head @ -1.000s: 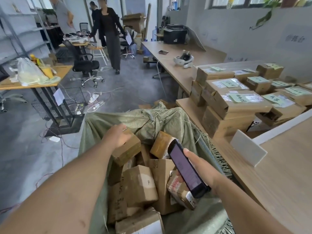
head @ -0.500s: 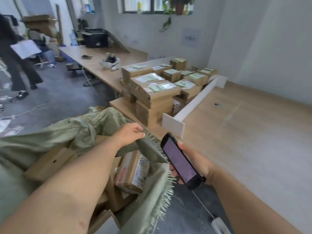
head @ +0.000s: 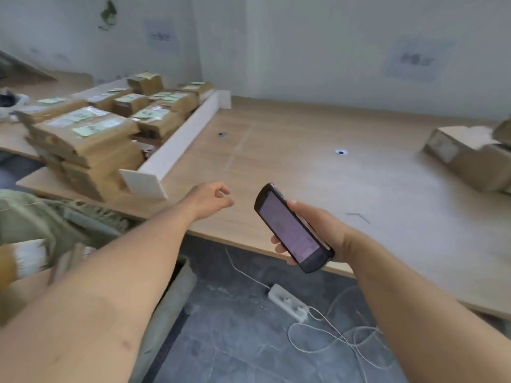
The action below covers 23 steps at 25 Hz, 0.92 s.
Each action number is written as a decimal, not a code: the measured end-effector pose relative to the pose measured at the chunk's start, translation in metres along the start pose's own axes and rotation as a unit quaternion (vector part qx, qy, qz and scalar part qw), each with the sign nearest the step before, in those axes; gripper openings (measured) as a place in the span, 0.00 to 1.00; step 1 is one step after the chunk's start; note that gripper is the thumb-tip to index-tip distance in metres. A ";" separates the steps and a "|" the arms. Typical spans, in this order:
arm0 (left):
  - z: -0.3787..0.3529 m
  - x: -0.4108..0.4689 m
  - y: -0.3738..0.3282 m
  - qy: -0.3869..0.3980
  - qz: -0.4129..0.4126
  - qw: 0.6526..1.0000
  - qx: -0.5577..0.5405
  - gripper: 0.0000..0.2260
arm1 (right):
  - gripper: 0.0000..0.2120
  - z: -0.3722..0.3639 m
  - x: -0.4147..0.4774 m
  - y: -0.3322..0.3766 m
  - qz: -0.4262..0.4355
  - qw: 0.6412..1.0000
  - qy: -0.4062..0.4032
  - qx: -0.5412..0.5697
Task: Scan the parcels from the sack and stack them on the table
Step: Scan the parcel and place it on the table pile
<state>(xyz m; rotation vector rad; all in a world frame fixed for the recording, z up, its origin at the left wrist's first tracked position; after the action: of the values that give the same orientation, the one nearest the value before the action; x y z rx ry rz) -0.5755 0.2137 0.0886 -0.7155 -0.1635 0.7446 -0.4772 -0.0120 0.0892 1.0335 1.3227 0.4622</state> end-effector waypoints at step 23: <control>-0.293 0.176 -0.388 0.236 -0.260 0.936 -0.010 0.13 | 0.36 0.369 -0.130 -0.046 0.069 0.937 -0.298 0.169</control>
<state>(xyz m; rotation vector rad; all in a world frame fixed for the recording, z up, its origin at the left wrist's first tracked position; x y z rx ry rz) -0.1170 -0.0252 0.0993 -0.8069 0.0795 0.0547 -0.1767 -0.2662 0.0924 1.4215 0.7957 0.0040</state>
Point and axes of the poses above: each hand's wrist, its own x-axis towards the middle knuckle, its own z-axis out of the back of the hand, y = z × x, the point moved 6 cm from there along x, towards the middle knuckle, and after that the axes turned 2 degrees about -z, right-handed, at the moved point
